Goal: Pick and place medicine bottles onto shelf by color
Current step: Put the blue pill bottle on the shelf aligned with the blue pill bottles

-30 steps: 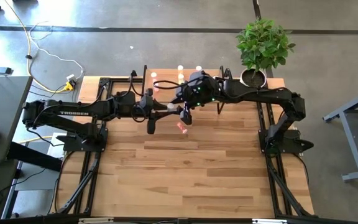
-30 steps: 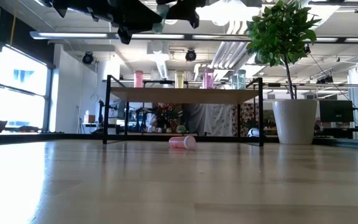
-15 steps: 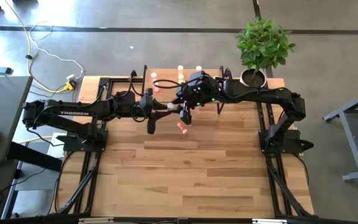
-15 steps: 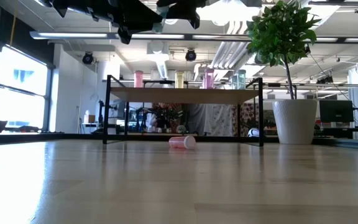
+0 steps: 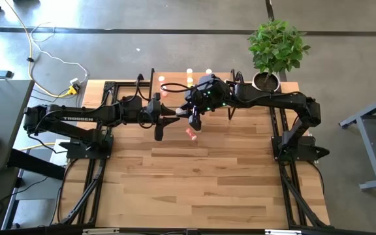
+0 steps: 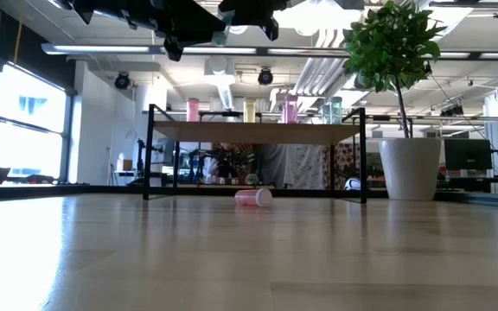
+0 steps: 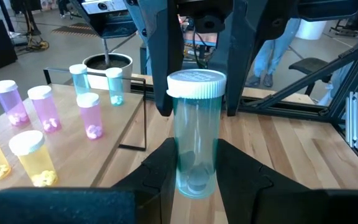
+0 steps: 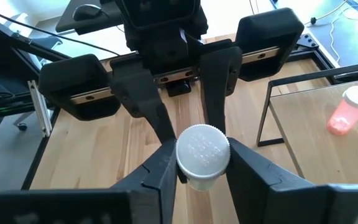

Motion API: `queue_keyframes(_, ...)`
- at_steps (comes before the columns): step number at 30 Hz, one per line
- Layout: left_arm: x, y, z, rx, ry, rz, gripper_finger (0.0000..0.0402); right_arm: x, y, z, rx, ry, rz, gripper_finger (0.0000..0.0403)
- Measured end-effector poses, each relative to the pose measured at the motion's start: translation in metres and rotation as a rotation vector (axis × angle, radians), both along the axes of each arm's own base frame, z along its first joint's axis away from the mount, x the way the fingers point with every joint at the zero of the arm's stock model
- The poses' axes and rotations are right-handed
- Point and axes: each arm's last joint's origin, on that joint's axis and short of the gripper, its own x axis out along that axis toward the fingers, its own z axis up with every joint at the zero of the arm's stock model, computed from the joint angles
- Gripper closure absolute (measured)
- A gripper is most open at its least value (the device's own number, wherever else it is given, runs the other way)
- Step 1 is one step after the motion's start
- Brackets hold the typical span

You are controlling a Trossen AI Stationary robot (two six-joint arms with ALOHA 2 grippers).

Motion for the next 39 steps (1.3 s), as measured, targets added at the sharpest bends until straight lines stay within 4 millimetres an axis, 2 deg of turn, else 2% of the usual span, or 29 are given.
queue_keyframes(7, 0.0, 0.0, 0.0, 0.0, 0.0, 0.0, 0.0283, 0.0, 0.0, 0.0, 0.016, 0.003, -0.007, 0.03)
queue_keyframes(15, 0.0, 0.0, 0.0, 0.002, 0.0, 0.007, 0.0215, 0.0, 0.0, 0.0, 0.018, 0.008, -0.018, 0.0301)
queue_keyframes(21, -0.002, 0.0, 0.002, 0.004, -0.004, 0.014, 0.0172, -0.009, -0.001, 0.006, -0.013, 0.02, -0.096, 0.0301)
queue_keyframes(31, -0.005, 0.008, 0.003, 0.006, -0.009, 0.046, 0.0163, -0.033, -0.003, 0.027, -0.113, 0.02, -0.27, 0.0301)
queue_keyframes(39, -0.006, 0.009, 0.001, 0.076, 0.04, 0.031, 0.0163, -0.06, -0.004, 0.04, -0.207, 0.07, -0.427, 0.0301)
